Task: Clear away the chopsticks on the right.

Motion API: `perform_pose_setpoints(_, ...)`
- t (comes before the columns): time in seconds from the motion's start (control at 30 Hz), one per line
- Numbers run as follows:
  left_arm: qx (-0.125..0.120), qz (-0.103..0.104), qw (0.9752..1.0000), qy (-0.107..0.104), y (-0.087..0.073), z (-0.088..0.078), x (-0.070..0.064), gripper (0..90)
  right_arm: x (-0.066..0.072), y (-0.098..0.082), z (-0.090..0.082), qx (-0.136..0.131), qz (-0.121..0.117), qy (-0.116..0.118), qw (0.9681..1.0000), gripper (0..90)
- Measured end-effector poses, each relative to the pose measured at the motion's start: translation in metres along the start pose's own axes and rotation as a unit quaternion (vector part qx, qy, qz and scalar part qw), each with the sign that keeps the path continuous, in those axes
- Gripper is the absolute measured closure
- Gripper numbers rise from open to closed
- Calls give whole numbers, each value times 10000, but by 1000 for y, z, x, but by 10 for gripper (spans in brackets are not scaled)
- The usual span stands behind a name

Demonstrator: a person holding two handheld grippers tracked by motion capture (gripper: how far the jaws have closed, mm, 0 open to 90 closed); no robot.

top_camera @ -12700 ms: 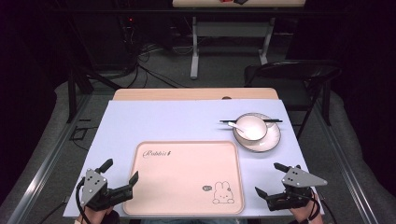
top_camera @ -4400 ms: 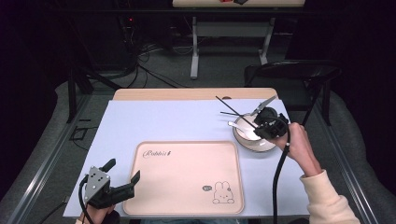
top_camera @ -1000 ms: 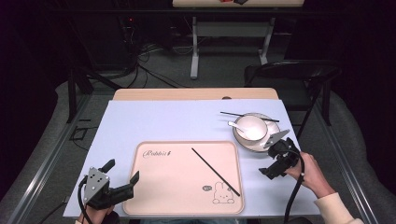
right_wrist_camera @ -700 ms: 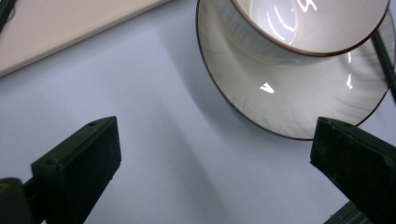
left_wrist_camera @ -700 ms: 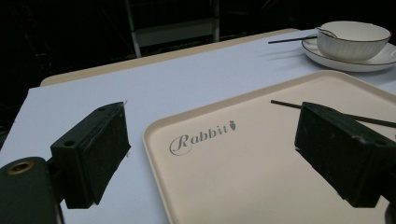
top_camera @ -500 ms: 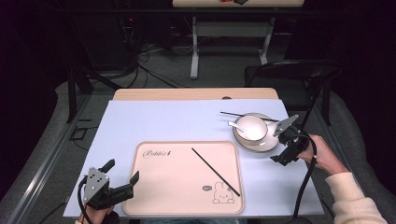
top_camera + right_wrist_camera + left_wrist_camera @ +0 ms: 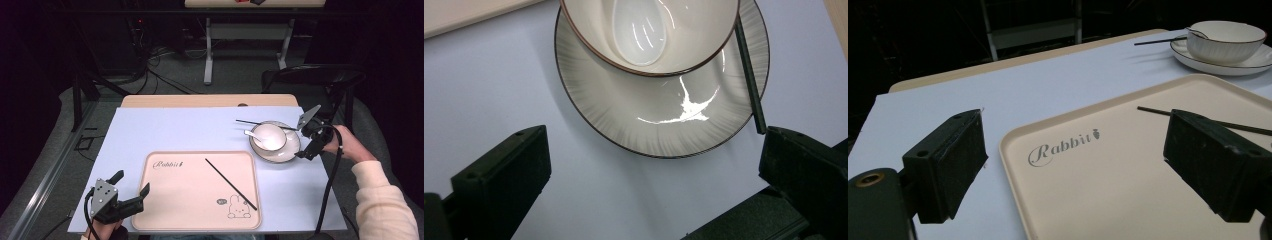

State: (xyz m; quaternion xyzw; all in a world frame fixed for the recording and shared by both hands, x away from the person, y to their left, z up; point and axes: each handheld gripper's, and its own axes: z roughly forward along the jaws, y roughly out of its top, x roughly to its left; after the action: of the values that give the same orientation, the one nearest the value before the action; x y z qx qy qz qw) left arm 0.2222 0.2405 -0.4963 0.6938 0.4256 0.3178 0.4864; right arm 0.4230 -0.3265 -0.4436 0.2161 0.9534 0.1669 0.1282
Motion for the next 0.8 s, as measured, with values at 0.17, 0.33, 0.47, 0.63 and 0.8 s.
perform_pose_setpoints(0.17,7,6,10000,-9,0,0,0,99,-17,5,-1,59,-72,-38,9999,0)
perform_pose_setpoints(0.33,6,-1,10000,0,0,0,0,99,-32,14,1,140,-207,-110,9996,0)
perform_pose_setpoints(0.47,20,11,10000,-21,0,1,0,99,-42,22,6,197,-289,-138,9993,4)
perform_pose_setpoints(0.63,4,-39,10000,-4,0,0,1,99,-53,28,21,231,-280,-286,9989,26)
perform_pose_setpoints(0.8,4,-19,10000,-13,0,0,1,99,-62,27,43,351,-287,-319,9985,175)
